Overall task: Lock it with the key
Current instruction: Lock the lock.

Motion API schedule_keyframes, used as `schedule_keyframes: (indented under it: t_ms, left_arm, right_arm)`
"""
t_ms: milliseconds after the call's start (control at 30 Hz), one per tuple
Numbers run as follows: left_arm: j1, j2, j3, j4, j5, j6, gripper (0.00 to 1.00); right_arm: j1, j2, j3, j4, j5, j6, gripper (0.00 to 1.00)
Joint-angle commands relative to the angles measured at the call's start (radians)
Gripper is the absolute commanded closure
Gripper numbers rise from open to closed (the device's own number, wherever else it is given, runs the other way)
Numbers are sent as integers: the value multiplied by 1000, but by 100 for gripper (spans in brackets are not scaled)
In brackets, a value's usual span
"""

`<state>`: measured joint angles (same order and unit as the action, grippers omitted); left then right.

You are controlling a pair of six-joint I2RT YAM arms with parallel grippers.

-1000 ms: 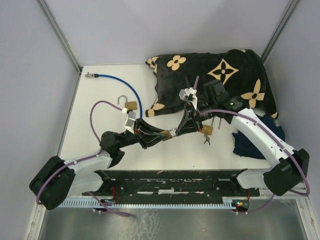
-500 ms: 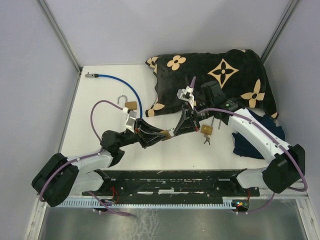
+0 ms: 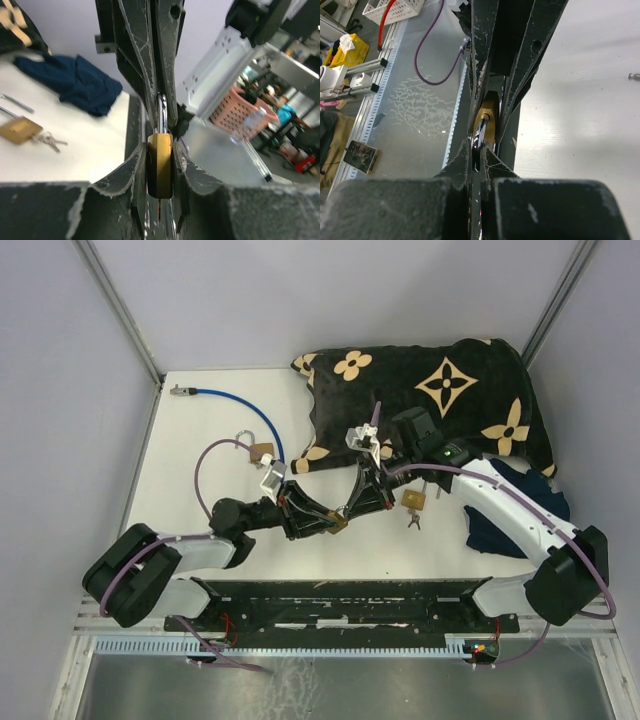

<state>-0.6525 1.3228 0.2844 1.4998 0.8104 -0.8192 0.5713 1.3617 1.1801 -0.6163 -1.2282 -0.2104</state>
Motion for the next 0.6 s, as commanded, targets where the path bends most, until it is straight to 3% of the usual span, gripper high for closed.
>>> schedule_keyframes:
  t_ms: [0, 233, 567]
  left_arm:
    - [-33, 29, 138, 230, -86, -116, 97]
    - [-18, -47, 127, 143, -86, -54, 97]
    - [-16, -60, 180, 51, -179, 32, 97]
  right_arm:
    - [91, 37, 23, -8, 37, -169, 98]
    - [65, 33, 62, -144, 64, -294, 98]
    - [167, 99, 28, -60, 75, -209, 98]
